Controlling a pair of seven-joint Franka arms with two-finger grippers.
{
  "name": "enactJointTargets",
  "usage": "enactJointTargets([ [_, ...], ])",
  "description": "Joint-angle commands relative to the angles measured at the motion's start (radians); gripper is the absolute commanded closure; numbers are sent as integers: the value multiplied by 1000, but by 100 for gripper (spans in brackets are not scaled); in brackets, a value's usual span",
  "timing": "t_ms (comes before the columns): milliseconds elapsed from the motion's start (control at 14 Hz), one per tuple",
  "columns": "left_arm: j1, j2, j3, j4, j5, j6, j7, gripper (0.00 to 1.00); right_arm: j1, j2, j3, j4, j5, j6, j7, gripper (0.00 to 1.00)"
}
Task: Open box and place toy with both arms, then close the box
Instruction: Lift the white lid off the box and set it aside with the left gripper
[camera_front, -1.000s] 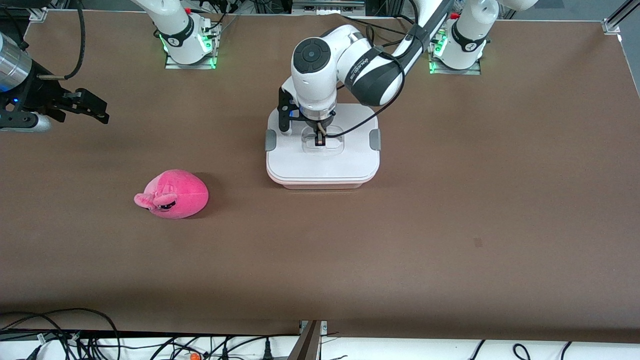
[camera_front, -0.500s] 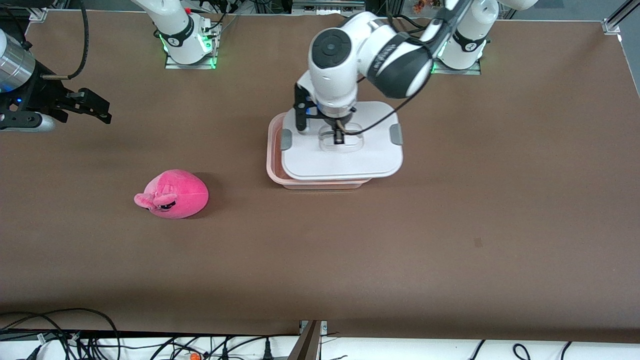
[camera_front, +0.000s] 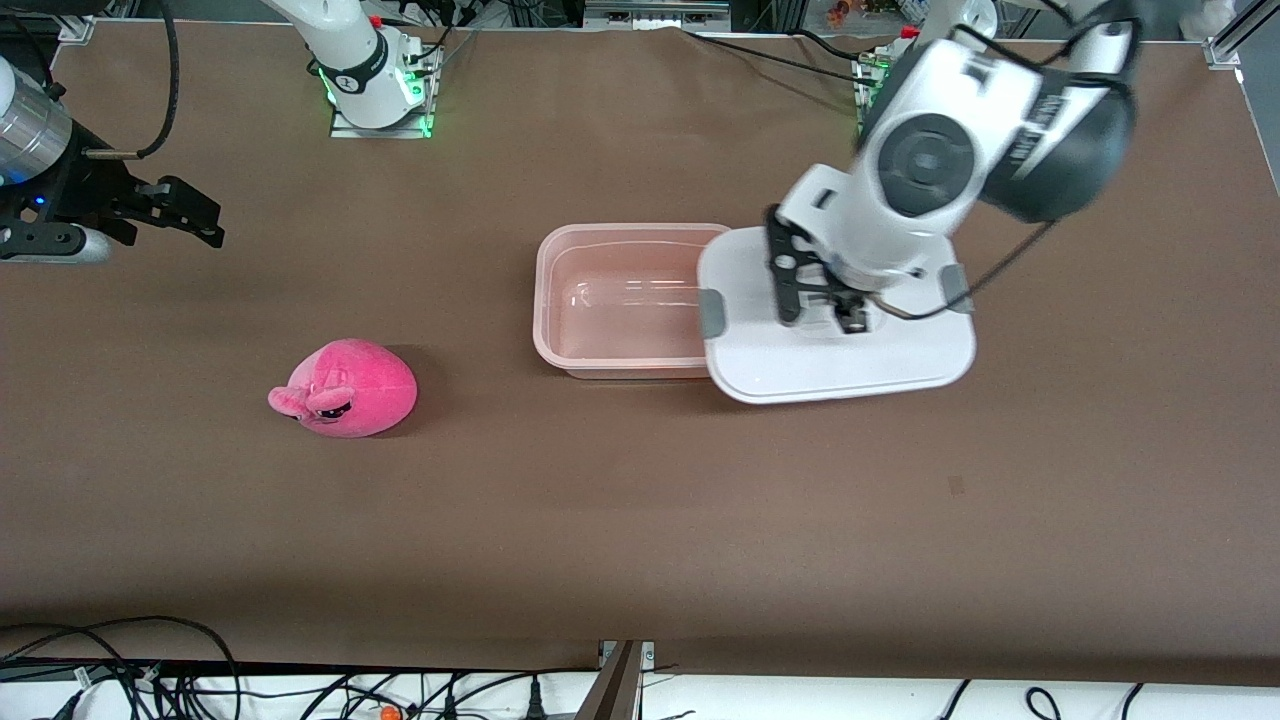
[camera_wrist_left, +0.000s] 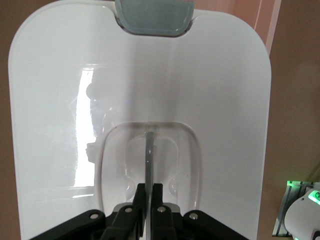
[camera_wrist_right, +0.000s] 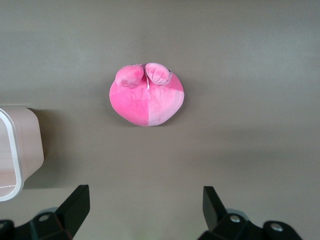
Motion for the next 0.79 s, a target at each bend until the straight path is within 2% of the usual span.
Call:
enactJointTargets([
  [0,126,-7,-13,23,23,-54,148,100,3,9,0,21,-8,-5,-1,0],
  [357,344,-2,-9,20,26,-70,430,100,10,34,0,21,-5,42,-11,0],
  [571,404,0,-9,19,109,-70,524,100,15,88,0,25,-16,50,-12,0],
  [714,430,3,-9,11,126,-70,541,100,25,137,2,25,-66,47,-12,0],
])
